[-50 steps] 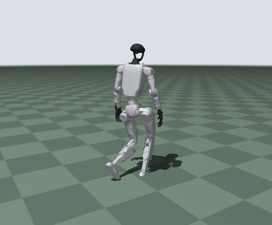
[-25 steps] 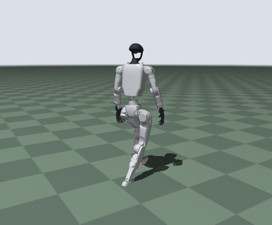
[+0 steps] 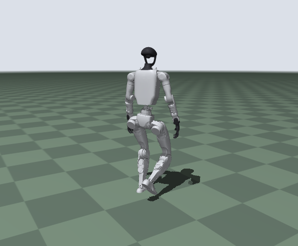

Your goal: Walk

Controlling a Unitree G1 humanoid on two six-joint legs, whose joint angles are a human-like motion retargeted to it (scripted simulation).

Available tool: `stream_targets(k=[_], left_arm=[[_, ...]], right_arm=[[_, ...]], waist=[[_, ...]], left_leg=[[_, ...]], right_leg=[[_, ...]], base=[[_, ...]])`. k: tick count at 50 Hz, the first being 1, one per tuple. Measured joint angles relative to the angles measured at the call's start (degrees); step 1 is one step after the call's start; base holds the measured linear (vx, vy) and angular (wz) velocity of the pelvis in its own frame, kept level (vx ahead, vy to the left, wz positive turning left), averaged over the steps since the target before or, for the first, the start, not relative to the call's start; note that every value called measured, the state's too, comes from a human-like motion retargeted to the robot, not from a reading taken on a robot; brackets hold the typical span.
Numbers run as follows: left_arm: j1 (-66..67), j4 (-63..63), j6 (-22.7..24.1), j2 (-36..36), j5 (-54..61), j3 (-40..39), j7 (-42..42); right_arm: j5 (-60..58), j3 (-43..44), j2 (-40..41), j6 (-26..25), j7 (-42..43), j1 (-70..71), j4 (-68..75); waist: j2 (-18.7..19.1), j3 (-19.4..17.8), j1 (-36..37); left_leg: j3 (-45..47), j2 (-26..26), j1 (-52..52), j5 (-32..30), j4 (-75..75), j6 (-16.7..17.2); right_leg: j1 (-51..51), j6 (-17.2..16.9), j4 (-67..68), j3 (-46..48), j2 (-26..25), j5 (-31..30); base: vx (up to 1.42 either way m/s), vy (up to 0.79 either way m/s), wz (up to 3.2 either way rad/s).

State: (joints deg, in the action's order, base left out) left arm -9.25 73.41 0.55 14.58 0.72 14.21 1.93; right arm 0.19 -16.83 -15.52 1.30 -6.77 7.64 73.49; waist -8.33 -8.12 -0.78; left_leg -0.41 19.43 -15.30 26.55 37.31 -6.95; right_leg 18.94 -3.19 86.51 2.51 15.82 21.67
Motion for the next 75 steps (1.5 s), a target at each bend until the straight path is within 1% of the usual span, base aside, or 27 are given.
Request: stream_targets(k=[4, 8, 10, 15, 17, 18, 20, 24, 26, 28, 30, 33, 35, 37, 38, 42, 46, 50, 56, 58, 60, 63, 66, 68, 70, 72, 75], left_arm=[[-1.6, -0.6, -0.1, 0.4, 0.5, -0.7, -1.3], [-2.8, -1.1, 0.5, 0.4, 0.9, -1.0, -1.9], [-3.2, -1.2, 1.0, 0.3, 0.9, -1.0, -2.1], [-3.6, -0.9, 2.1, -0.1, 0.4, -0.7, -1.9], [-3.1, -0.7, 2.4, -0.4, 0.0, -0.4, -1.7], [-3.3, -0.3, 2.5, -0.4, -0.3, -0.4, -1.4], [-2.7, 0.1, 2.6, -0.8, -0.7, -0.2, -1.2], [-0.9, 1.5, 2.5, -1.8, -1.3, 0.0, -0.7], [0.2, 2.5, 2.4, -2.5, -1.4, 0.1, -0.4], [1.3, 3.6, 2.2, -3.1, -1.7, 0.2, -0.1], [2.1, 4.7, 2.0, -3.7, -2.0, 0.4, 0.4], [2.7, 5.3, 1.7, -4.3, -3.0, 0.9, 1.2], [2.6, 5.0, 1.5, -4.4, -3.6, 1.4, 1.6], [2.1, 4.3, 1.3, -4.2, -3.8, 1.8, 1.6], [1.8, 3.8, 1.3, -4.1, -3.9, 2.0, 1.5], [0.7, 1.6, 1.4, -3.3, -3.9, 2.3, 0.9], [-0.1, -0.3, 1.8, -2.6, -3.2, 2.2, 0.0], [-0.3, -1.5, 2.1, -2.1, -2.6, 2.2, -0.7], [-0.6, -1.5, 2.2, -1.7, -2.7, 2.6, -1.0], [-0.1, -1.4, 2.2, -1.8, -2.9, 2.8, -0.9], [-0.5, -1.2, 2.0, -1.6, -3.1, 2.6, -0.5], [0.3, -0.6, 1.6, -1.7, -3.4, 2.7, -0.4], [1.5, 0.2, 1.1, -2.2, -3.5, 2.9, -0.2], [0.8, 1.2, 0.5, -2.1, -3.1, 2.9, 0.6], [1.6, 1.9, 0.1, -2.7, -2.9, 3.1, 0.9], [0.9, 2.7, -0.6, -2.8, -2.2, 3.1, 2.0], [0.8, 3.2, -1.3, -3.3, -1.7, 3.5, 3.2]], right_arm=[[0.4, 0.1, 0.2, 0.0, 0.5, -0.3, -0.8], [0.8, 0.3, 0.8, -0.1, 0.8, -0.6, -0.9], [1.2, 0.4, 1.1, -0.2, 0.9, -0.8, -0.7], [1.6, 0.7, 1.8, -0.1, 1.4, -0.7, -0.1], [1.6, 0.9, 2.1, 0.0, 1.7, -0.9, -0.2], [1.6, 1.1, 2.0, 0.0, 1.8, -0.6, -0.2], [1.6, 1.4, 2.2, 0.1, 2.3, -0.9, -0.2], [1.8, 1.8, 2.1, 0.1, 3.2, -1.5, -0.4], [1.8, 1.8, 2.0, 0.2, 3.6, -1.9, -0.4], [2.0, 1.7, 1.7, 0.2, 4.0, -2.2, -0.4], [2.3, 1.4, 1.2, 0.2, 4.1, -2.2, -0.4], [2.6, 1.2, 0.1, 0.1, 4.2, -1.7, -0.6], [2.5, 1.1, -0.6, 0.1, 4.5, -1.3, -0.7], [2.3, 1.0, -1.3, -0.1, 4.8, -0.7, -0.6], [2.1, 0.9, -1.6, -0.1, 4.9, -0.4, -0.4], [1.1, 0.3, -2.5, -0.1, 5.3, 1.0, -0.1], [0.4, -0.1, -2.8, 0.2, 5.0, 2.3, -0.4], [0.8, -0.4, -2.8, 0.6, 4.3, 3.4, -1.2], [1.4, -0.7, -2.4, 1.0, 3.3, 4.6, -2.3], [1.5, -0.7, -2.1, 1.1, 3.1, 4.4, -2.6], [1.6, -0.5, -2.2, 0.9, 2.6, 4.9, -2.6], [1.7, -0.3, -1.6, 0.9, 2.7, 4.1, -2.4], [1.9, 0.1, -0.7, 0.7, 3.2, 2.3, -1.8], [2.2, 0.9, -0.6, 0.5, 3.1, 1.9, -0.9], [2.4, 1.4, 0.1, 0.1, 3.3, 0.3, 0.0], [2.7, 2.2, 0.2, -0.5, 2.6, -0.4, 1.0], [2.9, 2.6, 0.6, -1.3, 1.6, -1.8, 2.1]], waist=[[0.5, -1.2, -1.8], [1.4, -2.3, -2.7], [2.2, -2.7, -2.8], [5.0, -3.0, -2.2], [5.2, -3.0, -1.9], [6.4, -2.8, -1.8], [7.0, -2.7, -1.5], [8.6, -2.0, -1.8], [9.9, -1.8, -1.9], [11.4, -1.7, -2.0], [13.6, -1.6, -2.2], [17.3, -1.4, -1.8], [18.7, -1.2, -1.1], [19.4, -1.2, -0.2], [19.6, -1.2, 0.3], [19.5, -1.6, 2.6], [18.5, -2.6, 4.8], [17.1, -3.4, 6.4], [14.4, -2.9, 6.8], [14.3, -2.7, 6.5], [12.9, -1.5, 6.1], [12.8, -0.9, 5.8], [12.5, -0.3, 5.4], [11.1, 0.5, 6.2], [10.5, 1.0, 5.8], [8.7, 2.4, 5.8], [6.6, 3.8, 4.9]], left_leg=[[-3.6, 0.4, 7.5, 1.3, -4.8, 0.3], [-6.6, -0.6, 14.1, 3.2, -8.1, 0.6], [-7.7, -1.6, 17.0, 4.4, -9.1, 0.6], [-9.3, -5.6, 22.3, 7.8, -10.5, 0.8], [-9.5, -5.9, 23.3, 9.7, -8.7, 0.8], [-9.6, -7.4, 24.2, 10.4, -9.0, 1.1], [-9.1, -8.2, 25.3, 12.0, -6.7, 1.4], [-7.8, -10.2, 27.5, 13.3, -0.5, 3.1], [-8.1, -11.6, 28.4, 11.8, 3.9, 4.9], [-8.1, -13.5, 28.4, 8.5, 9.5, 7.6], [-8.6, -15.7, 27.1, 4.3, 16.8, 11.0], [-8.7, -19.2, 22.3, -4.2, 29.7, 16.3], [-8.0, -21.4, 18.1, -8.0, 37.3, 17.6], [-6.8, -23.8, 13.4, -8.0, 43.5, 16.5], [-6.1, -25.0, 11.0, -7.0, 46.1, 15.3], [-4.3, -28.1, 1.9, -0.6, 50.8, 10.5], [-2.8, -28.8, -5.4, 4.7, 45.9, 7.4], [-1.2, -28.1, -10.8, 6.5, 34.9, 6.8], [-0.2, -24.1, -15.3, 3.0, 12.5, 8.8], [-0.6, -23.5, -16.9, 2.8, 8.3, 9.3], [0.1, -21.9, -16.0, 0.0, -1.1, 9.4], [0.2, -21.7, -18.1, -0.1, 1.0, 9.1], [0.4, -21.0, -19.9, -1.3, 7.4, 8.2], [2.2, -20.1, -19.2, -3.3, 8.4, 7.2], [2.8, -19.2, -19.9, -4.2, 13.1, 6.1], [4.6, -17.1, -19.3, -4.6, 13.0, 4.7], [5.8, -13.7, -18.7, -3.5, 13.5, 2.6]], right_leg=[[5.4, 1.2, -5.9, 0.9, 0.0, 4.2], [9.2, 0.3, -16.8, 2.3, -2.0, 5.3], [10.4, -0.8, -23.7, 3.2, -3.8, 4.7], [10.4, -4.3, -45.2, 5.2, -10.1, 1.1], [11.0, -5.3, -49.5, 5.4, -11.2, 0.5], [9.3, -5.5, -55.0, 6.1, -13.1, -1.6], [9.3, -5.7, -55.9, 6.5, -14.1, -2.7], [8.9, -4.7, -50.5, 7.2, -15.5, -4.9], [8.2, -3.6, -47.2, 7.2, -17.0, -5.5], [7.1, -2.2, -44.5, 7.2, -18.9, -4.9], [5.1, -0.1, -43.7, 7.7, -21.5, -3.6], [1.9, 3.0, -45.1, 8.6, -25.9, -1.9], [-0.1, 4.4, -46.4, 8.6, -28.0, -0.7], [-2.4, 5.2, -47.7, 8.4, -29.2, 0.5], [-3.7, 5.5, -48.4, 8.2, -29.6, 1.1], [-9.6, 5.6, -51.7, 7.0, -30.7, 2.9], [-16.2, 5.0, -55.2, 5.0, -30.8, 4.6], [-21.8, 4.7, -58.1, 3.2, -29.7, 6.8], [-27.5, 4.3, -61.7, 2.5, -26.0, 9.6], [-28.6, 4.2, -60.9, 2.7, -25.7, 10.9], [-29.2, 4.0, -61.9, 2.8, -24.0, 11.4], [-30.0, 4.1, -58.1, 2.7, -23.5, 14.0], [-30.3, 3.9, -52.7, 2.3, -22.6, 16.1], [-30.0, 3.4, -49.4, 1.0, -20.7, 16.7], [-29.6, 2.6, -44.4, 0.9, -19.5, 16.5], [-27.5, 0.6, -39.1, 0.1, -17.0, 13.7], [-23.5, -1.9, -29.3, -0.2, -13.4, 8.2]], base=[[0.47, 0.00, 0.51], [0.47, -0.01, 0.40], [0.48, -0.01, 0.28], [0.49, -0.02, 0.09], [0.49, -0.03, 0.04], [0.52, -0.04, 0.07], [0.52, -0.04, 0.21], [0.53, -0.06, 0.36], [0.53, -0.09, 0.29], [0.51, -0.10, 0.26], [0.50, -0.11, 0.20], [0.49, -0.09, 0.12], [0.49, -0.08, 0.10], [0.48, -0.08, 0.13], [0.48, -0.08, 0.14], [0.47, -0.07, 0.09], [0.46, -0.06, 0.00], [0.45, -0.04, -0.04], [0.42, 0.00, 0.11], [0.37, 0.05, 0.24], [0.39, 0.06, 0.24], [0.40, 0.09, 0.16], [0.42, 0.10, 0.14], [0.47, 0.10, -0.14], [0.43, 0.09, 0.09], [0.42, 0.09, 0.18], [0.38, 0.07, 0.32]])
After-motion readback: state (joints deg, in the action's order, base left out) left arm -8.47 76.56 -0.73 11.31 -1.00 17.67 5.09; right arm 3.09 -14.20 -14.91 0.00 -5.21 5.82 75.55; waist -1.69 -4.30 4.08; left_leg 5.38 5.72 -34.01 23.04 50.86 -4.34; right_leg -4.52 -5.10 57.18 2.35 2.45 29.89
